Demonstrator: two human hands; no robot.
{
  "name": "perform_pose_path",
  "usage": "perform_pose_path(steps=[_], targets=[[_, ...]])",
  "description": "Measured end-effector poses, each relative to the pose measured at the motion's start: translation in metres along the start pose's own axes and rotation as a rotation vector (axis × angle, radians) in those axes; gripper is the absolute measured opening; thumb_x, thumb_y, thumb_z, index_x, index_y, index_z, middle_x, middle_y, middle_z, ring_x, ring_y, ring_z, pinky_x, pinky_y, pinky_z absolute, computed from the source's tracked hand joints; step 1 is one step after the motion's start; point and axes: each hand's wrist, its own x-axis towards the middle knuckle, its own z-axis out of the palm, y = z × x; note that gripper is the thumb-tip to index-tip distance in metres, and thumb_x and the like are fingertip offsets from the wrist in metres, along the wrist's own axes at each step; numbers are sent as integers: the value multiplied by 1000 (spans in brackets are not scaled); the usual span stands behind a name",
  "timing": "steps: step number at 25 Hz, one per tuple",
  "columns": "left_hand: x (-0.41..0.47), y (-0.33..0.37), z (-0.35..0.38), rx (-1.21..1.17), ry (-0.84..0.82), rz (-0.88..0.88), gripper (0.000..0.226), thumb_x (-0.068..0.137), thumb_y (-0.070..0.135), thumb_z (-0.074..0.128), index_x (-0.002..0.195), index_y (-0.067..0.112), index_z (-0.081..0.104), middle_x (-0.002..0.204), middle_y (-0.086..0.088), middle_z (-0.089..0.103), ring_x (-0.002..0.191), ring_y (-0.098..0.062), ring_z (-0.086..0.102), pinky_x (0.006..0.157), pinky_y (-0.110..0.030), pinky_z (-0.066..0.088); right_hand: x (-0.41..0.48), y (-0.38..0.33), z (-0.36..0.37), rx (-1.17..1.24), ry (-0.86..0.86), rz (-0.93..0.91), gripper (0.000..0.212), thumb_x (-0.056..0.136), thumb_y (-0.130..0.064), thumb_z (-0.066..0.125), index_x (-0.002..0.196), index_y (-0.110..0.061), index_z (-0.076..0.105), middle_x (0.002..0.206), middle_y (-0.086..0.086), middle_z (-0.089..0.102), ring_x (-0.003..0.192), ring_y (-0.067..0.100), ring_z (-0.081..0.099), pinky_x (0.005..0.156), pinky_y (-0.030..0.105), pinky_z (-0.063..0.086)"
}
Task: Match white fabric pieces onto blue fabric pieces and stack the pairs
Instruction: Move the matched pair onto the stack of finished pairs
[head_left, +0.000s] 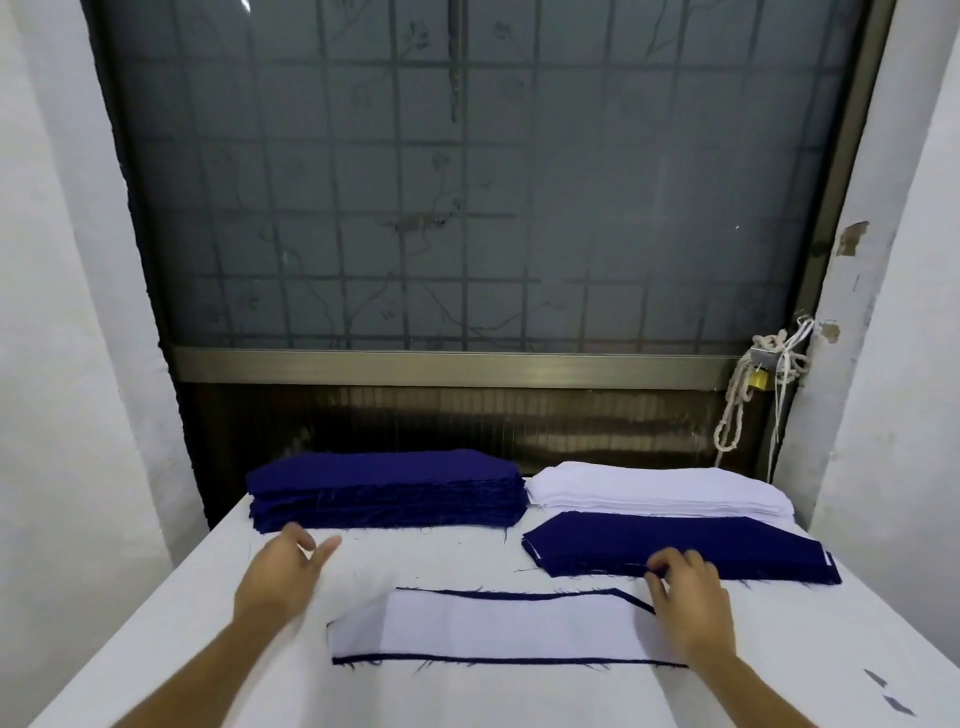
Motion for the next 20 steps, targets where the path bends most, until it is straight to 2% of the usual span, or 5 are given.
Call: perform_pose_path(steps=[4, 9, 16, 18, 20], targets=[[66, 14, -50, 12, 101, 66, 33, 95, 51, 61, 84, 21, 54, 71, 0, 65, 67, -16, 61, 69, -39, 53, 55, -62, 0, 79, 39, -109, 10, 99, -27, 61, 109, -26, 62, 109, -4, 60, 103, 14, 53, 85, 31, 51], [122, 41, -73, 45, 47, 84, 23, 99, 51, 55, 90, 29, 55, 80, 2, 66, 73, -14, 64, 60, -27, 49, 114, -147, 12, 133, 4, -277, 4, 98, -28, 61, 102, -28, 63, 104, -9, 59, 102, 14, 52, 87, 35, 50], [168, 35, -25, 132, -110, 165, 10, 102, 31, 56, 93, 33, 59, 90, 5, 67, 80, -8, 64, 83, -33, 58, 150, -219, 63, 112, -165, -431, 6, 100, -33, 59, 103, -31, 63, 97, -14, 57, 101, 10, 53, 91, 34, 48], [181, 28, -13, 168, -152, 184, 6, 102, 32, 56, 105, 32, 61, 104, 5, 66, 88, -8, 62, 89, -32, 56, 155, -232, 80, 129, -225, -440, 9, 99, -34, 59, 106, -30, 63, 102, -13, 60, 100, 9, 55, 93, 35, 50], [192, 21, 0, 208, -200, 185, 25, 102, 33, 56, 126, 25, 60, 120, 2, 62, 101, -11, 61, 95, -31, 53, 159, -243, 96, 137, -277, -453, 12, 99, -34, 59, 109, -29, 63, 106, -11, 60, 100, 9, 57, 95, 35, 51]])
